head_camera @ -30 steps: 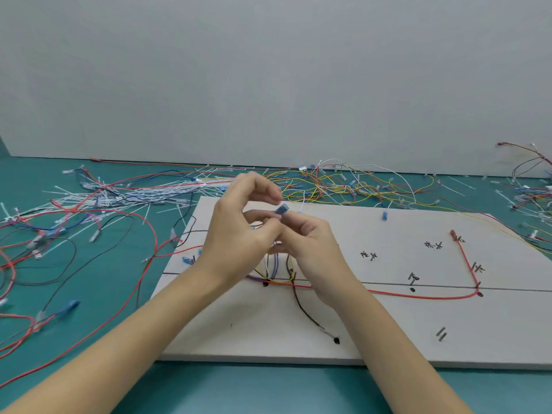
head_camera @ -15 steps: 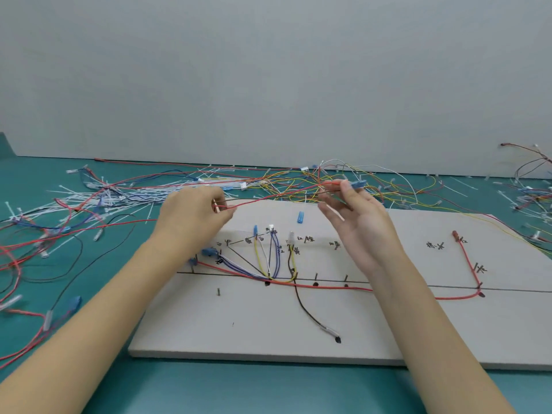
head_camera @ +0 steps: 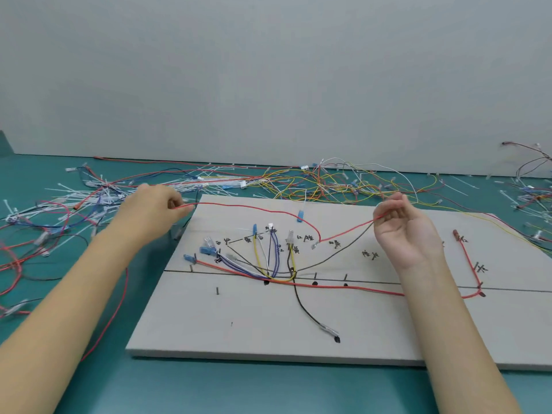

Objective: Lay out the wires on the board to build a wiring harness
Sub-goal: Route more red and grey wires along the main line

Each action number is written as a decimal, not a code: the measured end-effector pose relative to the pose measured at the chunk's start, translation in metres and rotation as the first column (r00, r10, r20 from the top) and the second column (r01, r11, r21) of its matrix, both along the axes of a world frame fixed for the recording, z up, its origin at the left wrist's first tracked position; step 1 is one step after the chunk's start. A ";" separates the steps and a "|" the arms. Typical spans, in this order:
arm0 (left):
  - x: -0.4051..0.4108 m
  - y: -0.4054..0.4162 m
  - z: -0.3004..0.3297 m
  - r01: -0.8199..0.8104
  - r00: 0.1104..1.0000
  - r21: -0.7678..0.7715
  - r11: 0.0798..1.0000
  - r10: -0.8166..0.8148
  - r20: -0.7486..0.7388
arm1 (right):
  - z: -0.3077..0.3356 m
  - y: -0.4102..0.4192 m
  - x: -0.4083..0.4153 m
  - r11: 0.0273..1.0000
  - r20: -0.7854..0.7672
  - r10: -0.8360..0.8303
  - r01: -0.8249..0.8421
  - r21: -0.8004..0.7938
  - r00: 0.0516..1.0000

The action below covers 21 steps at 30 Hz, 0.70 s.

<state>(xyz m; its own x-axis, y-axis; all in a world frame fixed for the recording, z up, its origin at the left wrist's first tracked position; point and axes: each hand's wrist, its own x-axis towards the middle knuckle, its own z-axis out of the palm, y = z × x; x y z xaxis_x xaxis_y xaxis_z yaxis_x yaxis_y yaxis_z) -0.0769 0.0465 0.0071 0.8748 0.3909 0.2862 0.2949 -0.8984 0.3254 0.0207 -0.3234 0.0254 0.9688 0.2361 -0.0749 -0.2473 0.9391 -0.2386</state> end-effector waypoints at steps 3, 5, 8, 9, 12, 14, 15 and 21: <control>0.001 -0.015 0.002 -0.012 0.999 0.207 0.978 0.020 -0.035 | -0.002 0.006 -0.001 1.000 -0.006 -0.010 0.010 0.004 1.000; 0.001 -0.024 0.005 0.037 0.999 0.271 0.962 -0.029 -0.032 | -0.002 0.009 -0.002 0.999 -0.012 -0.026 0.026 -0.025 1.000; -0.001 -0.035 0.012 0.164 0.985 0.175 0.971 -0.172 0.031 | -0.002 0.010 -0.002 0.998 -0.040 -0.043 0.041 -0.036 0.998; -0.002 -0.037 0.014 0.221 0.971 0.040 0.974 -0.224 0.088 | -0.003 0.009 -0.002 0.999 -0.048 -0.021 0.019 -0.031 0.999; -0.003 -0.047 0.018 0.321 0.918 -0.224 0.920 -0.244 0.314 | -0.003 0.009 -0.006 0.969 -0.025 0.125 -0.128 -0.211 0.992; -0.003 -0.052 0.019 0.304 0.910 -0.153 0.940 -0.239 0.339 | 0.000 0.015 -0.014 0.879 0.044 0.237 -0.195 -0.436 0.970; -0.003 -0.054 0.020 0.285 0.913 -0.102 0.953 -0.238 0.331 | 0.004 0.019 -0.020 0.818 0.085 0.294 -0.205 -0.538 0.952; -0.007 -0.074 0.022 0.169 0.947 0.034 0.985 -0.172 0.272 | 0.029 0.061 -0.066 0.271 0.277 0.619 0.131 -0.954 0.735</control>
<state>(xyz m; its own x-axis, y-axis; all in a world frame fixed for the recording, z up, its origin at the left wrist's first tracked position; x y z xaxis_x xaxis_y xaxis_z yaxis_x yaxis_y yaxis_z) -0.0839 -0.0277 0.0287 0.8161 0.2388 0.5263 0.0386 -0.9312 0.3625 -0.0456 -0.2628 0.0540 0.7932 0.6079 0.0344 0.1001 -0.0745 -0.9922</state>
